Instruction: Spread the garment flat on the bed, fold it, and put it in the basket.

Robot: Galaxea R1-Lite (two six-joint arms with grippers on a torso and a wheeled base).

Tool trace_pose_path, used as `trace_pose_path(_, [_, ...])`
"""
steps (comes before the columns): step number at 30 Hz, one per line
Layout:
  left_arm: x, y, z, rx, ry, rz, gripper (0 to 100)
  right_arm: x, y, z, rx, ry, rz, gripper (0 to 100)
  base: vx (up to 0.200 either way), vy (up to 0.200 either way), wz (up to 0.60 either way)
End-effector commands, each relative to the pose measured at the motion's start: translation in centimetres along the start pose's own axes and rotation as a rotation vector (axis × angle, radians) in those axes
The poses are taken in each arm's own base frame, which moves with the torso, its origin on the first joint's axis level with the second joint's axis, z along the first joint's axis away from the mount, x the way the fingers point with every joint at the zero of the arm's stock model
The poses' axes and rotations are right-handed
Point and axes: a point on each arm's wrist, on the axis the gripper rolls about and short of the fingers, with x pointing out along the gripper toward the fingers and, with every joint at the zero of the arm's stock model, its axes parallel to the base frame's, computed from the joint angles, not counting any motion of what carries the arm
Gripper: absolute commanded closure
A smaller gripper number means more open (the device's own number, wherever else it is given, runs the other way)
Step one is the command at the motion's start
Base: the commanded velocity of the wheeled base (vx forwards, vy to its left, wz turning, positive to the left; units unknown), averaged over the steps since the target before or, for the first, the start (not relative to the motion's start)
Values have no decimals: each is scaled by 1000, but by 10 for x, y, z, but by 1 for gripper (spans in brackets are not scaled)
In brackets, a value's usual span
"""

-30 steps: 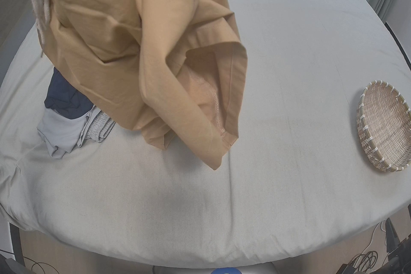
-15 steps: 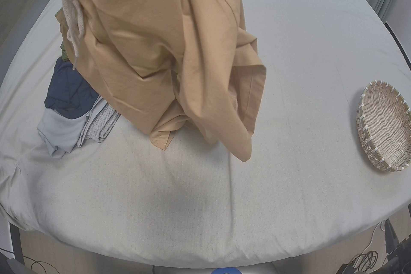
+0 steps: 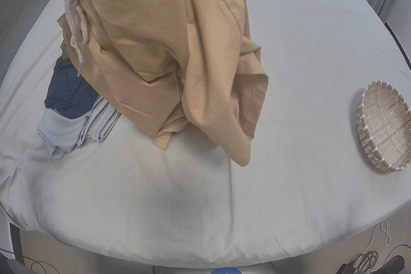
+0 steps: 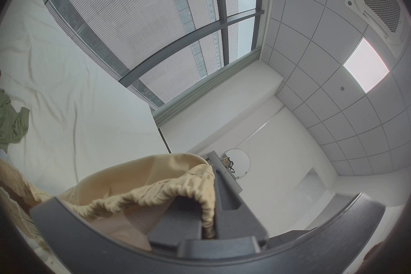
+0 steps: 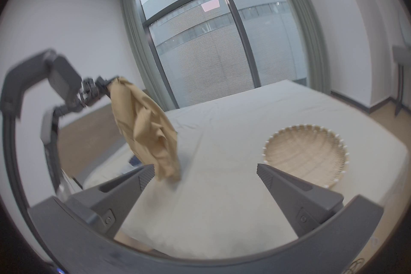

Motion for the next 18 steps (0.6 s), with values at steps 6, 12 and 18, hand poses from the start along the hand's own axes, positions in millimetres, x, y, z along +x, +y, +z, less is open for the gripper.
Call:
trace_pose_path(6, [20, 26, -6, -3, 7, -6, 100, 180, -7, 21, 556, 416, 374, 0, 0, 0, 0])
trace_pose_path(12, [33, 24, -6, 25, -18, -78, 100, 211, 15, 5, 656, 486, 487, 0, 0, 0, 0])
trace_pose_path(18, [42, 51, -35, -64, 69, 0, 100, 219, 16, -16, 658, 479, 480, 0, 0, 0, 0])
